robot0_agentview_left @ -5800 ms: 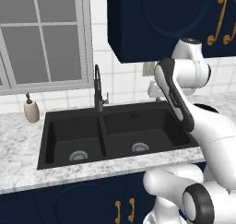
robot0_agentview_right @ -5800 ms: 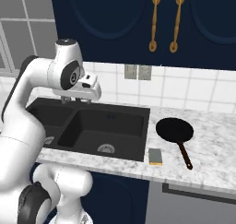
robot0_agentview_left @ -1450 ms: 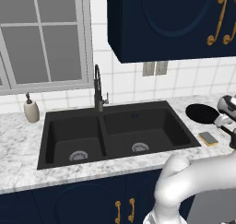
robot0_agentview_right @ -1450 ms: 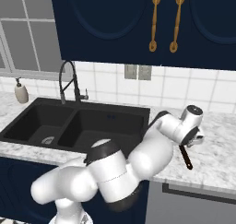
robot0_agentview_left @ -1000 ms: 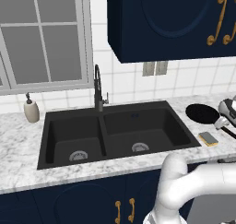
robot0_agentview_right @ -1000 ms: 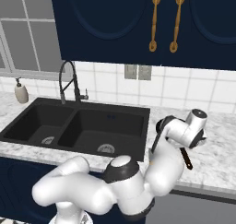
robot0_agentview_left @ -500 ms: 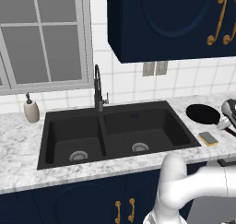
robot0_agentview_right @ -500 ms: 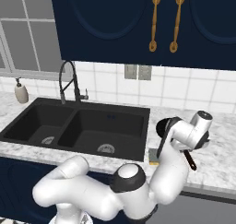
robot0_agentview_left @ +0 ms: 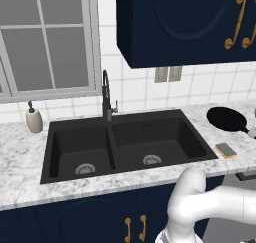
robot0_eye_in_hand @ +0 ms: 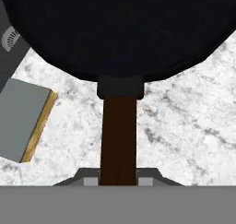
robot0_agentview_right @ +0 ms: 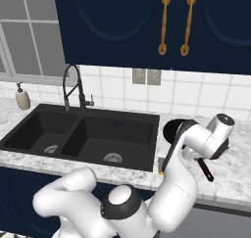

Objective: Pick the pan and sponge and place them into the sink. Then turn on the water.

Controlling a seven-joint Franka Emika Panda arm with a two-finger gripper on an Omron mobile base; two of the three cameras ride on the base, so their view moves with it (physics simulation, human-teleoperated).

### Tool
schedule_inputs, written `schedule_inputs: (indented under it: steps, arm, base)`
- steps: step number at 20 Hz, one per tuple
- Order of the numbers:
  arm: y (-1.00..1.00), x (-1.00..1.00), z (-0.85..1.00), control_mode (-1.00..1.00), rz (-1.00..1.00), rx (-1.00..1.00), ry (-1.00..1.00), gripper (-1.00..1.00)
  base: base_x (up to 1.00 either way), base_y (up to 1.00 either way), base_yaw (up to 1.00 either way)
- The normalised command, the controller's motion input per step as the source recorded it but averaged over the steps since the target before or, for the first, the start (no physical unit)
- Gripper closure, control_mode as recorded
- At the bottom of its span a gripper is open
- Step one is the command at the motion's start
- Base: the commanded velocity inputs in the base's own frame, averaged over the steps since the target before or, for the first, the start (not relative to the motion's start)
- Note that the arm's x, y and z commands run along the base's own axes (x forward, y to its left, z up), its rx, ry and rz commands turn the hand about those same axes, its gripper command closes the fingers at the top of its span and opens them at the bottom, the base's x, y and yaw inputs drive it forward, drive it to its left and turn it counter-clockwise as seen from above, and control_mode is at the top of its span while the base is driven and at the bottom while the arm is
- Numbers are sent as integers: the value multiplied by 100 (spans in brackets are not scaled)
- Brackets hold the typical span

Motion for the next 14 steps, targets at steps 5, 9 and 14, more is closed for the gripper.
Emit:
schedule_inputs:
  steps: [5, 9, 14]
  arm:
    - [75, -41, 65, -100, 0, -7, -13, 100]
    - [83, -14, 51, -100, 0, -8, -5, 100]
    - [76, -1, 35, -100, 5, -8, 0, 100]
  base:
    - [0, 0, 0]
    - [0, 0, 0]
    - [0, 0, 0]
